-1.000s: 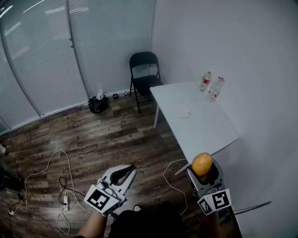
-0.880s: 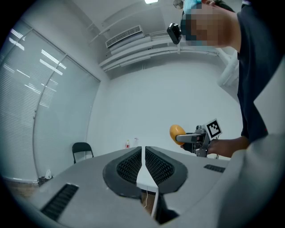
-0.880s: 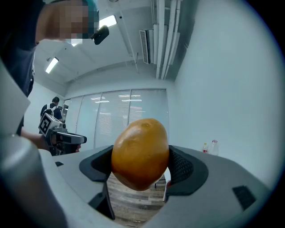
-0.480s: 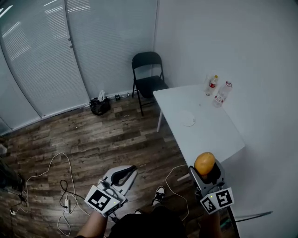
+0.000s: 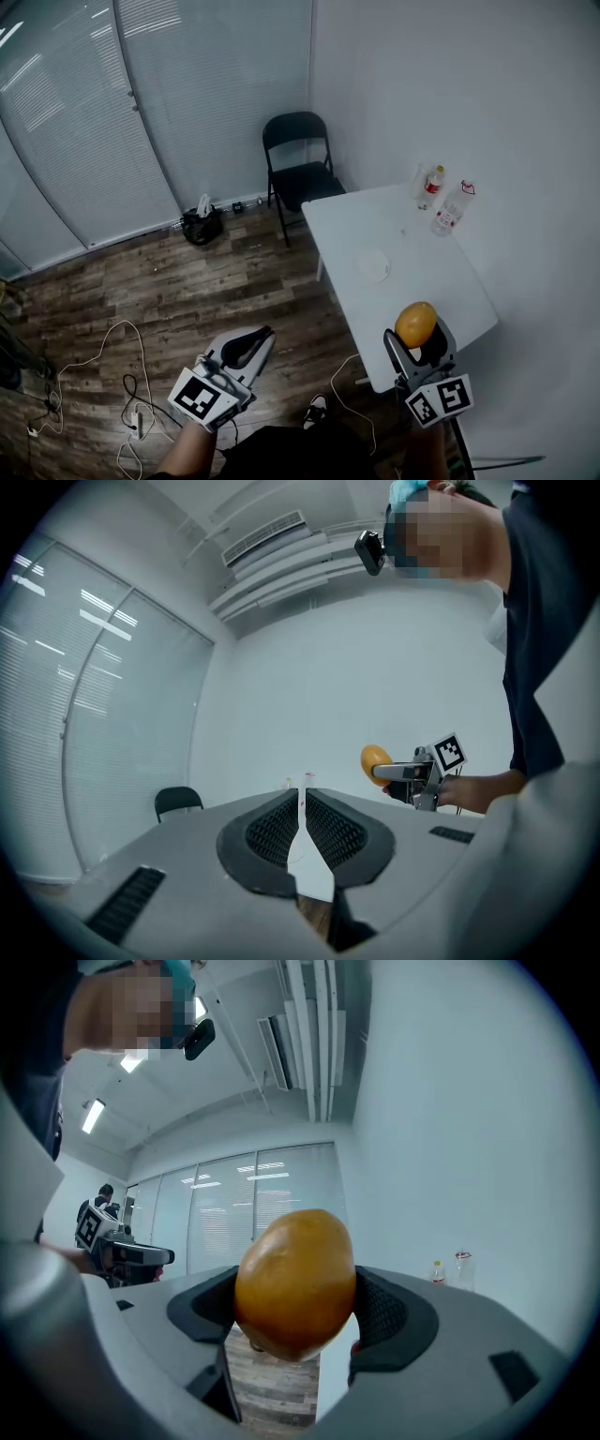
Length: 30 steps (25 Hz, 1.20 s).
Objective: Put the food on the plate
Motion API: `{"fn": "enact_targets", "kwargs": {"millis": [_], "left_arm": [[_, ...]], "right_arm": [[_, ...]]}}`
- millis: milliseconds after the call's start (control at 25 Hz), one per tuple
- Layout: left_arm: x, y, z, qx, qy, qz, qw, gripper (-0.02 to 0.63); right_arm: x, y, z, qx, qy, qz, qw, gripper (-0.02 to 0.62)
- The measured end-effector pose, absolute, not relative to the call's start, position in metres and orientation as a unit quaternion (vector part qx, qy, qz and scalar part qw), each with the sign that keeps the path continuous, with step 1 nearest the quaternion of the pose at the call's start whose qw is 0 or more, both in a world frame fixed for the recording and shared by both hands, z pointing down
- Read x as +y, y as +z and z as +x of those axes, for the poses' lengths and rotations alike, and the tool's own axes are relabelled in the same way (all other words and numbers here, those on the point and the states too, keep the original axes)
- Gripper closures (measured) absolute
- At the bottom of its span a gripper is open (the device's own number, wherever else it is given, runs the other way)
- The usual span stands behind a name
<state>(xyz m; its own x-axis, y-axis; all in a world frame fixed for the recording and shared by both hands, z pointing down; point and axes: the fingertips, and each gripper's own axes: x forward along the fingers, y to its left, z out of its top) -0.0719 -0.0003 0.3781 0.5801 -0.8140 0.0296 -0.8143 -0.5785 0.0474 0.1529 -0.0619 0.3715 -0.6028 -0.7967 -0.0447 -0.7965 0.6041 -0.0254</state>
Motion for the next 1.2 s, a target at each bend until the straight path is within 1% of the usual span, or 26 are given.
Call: {"fn": "enact_targets", "kwargs": {"millis": [240, 600, 840, 1080, 1200], "left_arm": [[-0.049, 0.383, -0.032, -0.449, 0.016, 0.893, 0.031, 0.563], [-0.106, 0.394, -0.007, -0.408, 0.018, 0.912, 0.042, 0.563], [-0.162, 0.409, -0.029, -0.369, 0.007, 0.928, 0.046, 0.563], [-0.239, 0.413, -0.069, -0.332, 0.032, 0.942, 0.031, 0.563], [-0.271, 0.421, -0.09, -0.313, 0.032, 0.948, 0.043, 0.563]], "right_arm": [[-0.111, 0.387, 0.196, 0.889, -0.011, -0.458, 0.022, 0.221], [-0.147, 0.406, 0.22, 0.871, -0.03, -0.49, 0.007, 0.221], [-0.182, 0.41, 0.202, 0.85, -0.031, -0.525, -0.015, 0.221], [-0.246, 0.404, 0.154, 0.828, -0.025, -0.559, -0.028, 0.221], [-0.28, 0.412, 0.132, 0.817, -0.03, -0.575, -0.039, 0.221]]}}
